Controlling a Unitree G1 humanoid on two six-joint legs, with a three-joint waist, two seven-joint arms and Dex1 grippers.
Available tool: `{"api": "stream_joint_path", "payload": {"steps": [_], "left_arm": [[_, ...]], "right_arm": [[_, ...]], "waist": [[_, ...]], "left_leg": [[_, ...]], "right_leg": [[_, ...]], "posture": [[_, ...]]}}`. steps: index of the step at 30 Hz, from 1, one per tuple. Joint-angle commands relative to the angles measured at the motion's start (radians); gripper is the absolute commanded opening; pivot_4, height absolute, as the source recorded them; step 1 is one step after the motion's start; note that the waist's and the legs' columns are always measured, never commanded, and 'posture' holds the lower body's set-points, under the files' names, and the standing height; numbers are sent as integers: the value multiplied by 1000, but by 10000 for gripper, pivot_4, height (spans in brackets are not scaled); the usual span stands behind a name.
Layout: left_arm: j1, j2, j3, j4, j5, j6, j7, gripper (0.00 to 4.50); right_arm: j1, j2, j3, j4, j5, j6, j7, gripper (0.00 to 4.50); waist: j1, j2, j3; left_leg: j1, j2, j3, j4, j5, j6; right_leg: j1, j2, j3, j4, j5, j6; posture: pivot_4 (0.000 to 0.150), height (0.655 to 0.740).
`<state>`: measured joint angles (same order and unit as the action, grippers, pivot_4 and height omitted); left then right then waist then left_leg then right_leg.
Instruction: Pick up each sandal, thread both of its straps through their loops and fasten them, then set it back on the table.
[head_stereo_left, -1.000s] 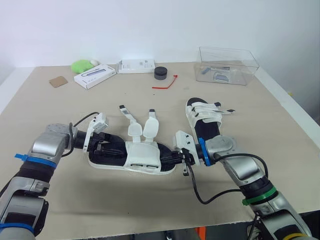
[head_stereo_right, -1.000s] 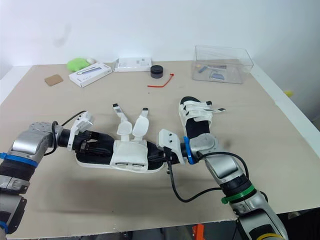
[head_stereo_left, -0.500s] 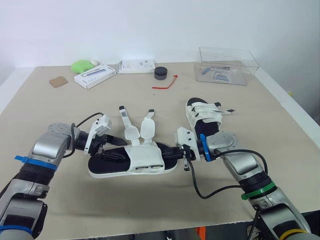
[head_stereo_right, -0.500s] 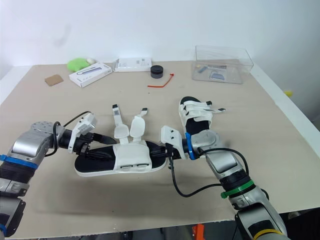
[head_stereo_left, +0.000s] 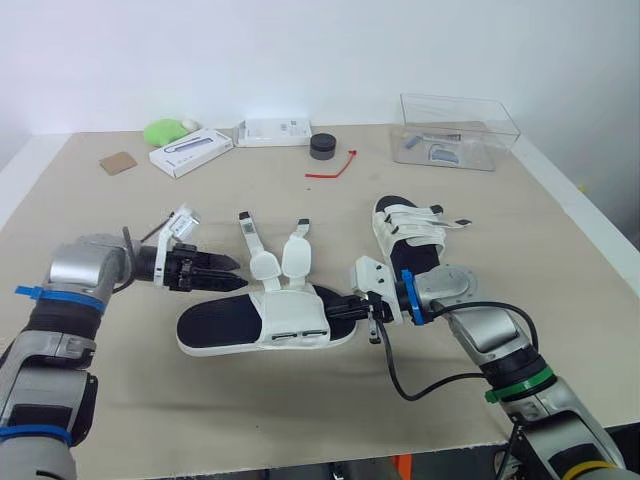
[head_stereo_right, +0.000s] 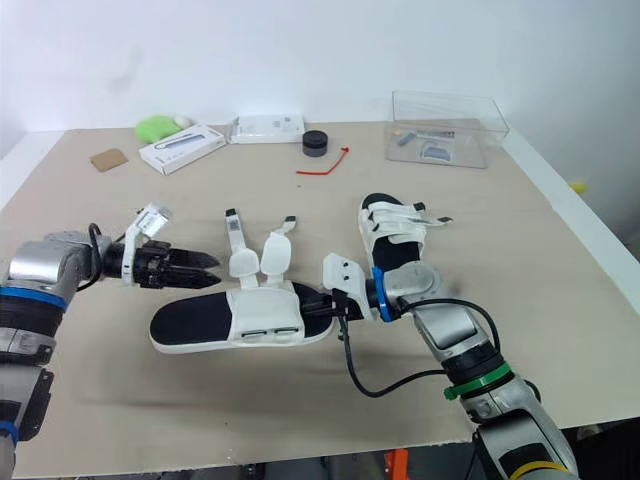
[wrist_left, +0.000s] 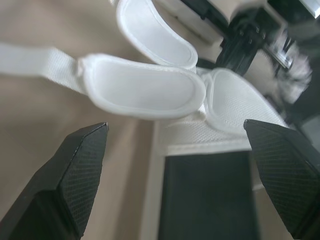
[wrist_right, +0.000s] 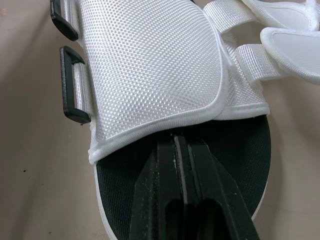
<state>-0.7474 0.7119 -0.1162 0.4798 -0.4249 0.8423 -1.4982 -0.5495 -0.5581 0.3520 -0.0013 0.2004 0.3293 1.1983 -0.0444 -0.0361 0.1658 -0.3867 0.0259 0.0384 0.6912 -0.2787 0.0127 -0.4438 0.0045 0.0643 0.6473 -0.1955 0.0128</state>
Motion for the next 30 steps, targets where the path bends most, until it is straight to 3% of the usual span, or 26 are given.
{"api": "stream_joint_path", "payload": {"steps": [1, 8, 15, 30], "left_arm": [[-20, -19, 23, 22, -34, 114, 36, 45000], [-141, -134, 157, 219, -81, 202, 208, 45000], [-239, -212, 243, 408, -67, 153, 335, 45000], [-362, -314, 356, 697, -9, -129, 531, 45000]], "right_arm": [[3, -21, -6, -34, -2, -3, 20, 859], [6, -25, -4, -39, -5, -11, 20, 859], [6, -24, -1, -38, -12, -17, 19, 859], [20, -45, -4, -66, -17, -13, 24, 859]], "waist": [[0, 0, 0], [2, -1, 0], [-2, -1, 0], [0, -1, 0]], "left_leg": [[0, 0, 0, 0, 0, 0], [0, 0, -1, 0, 0, 0], [0, -2, -2, 1, 0, 0], [0, -5, -5, 1, 0, -1]], "right_leg": [[0, 0, 0, 0, 0, 0], [0, 0, -1, 1, 0, 0], [1, -2, -1, 1, 1, -1], [1, -4, -1, 1, 2, -1]], "posture": [[1500, 7400], [1500, 7400], [1500, 7400], [1500, 7400]]}}
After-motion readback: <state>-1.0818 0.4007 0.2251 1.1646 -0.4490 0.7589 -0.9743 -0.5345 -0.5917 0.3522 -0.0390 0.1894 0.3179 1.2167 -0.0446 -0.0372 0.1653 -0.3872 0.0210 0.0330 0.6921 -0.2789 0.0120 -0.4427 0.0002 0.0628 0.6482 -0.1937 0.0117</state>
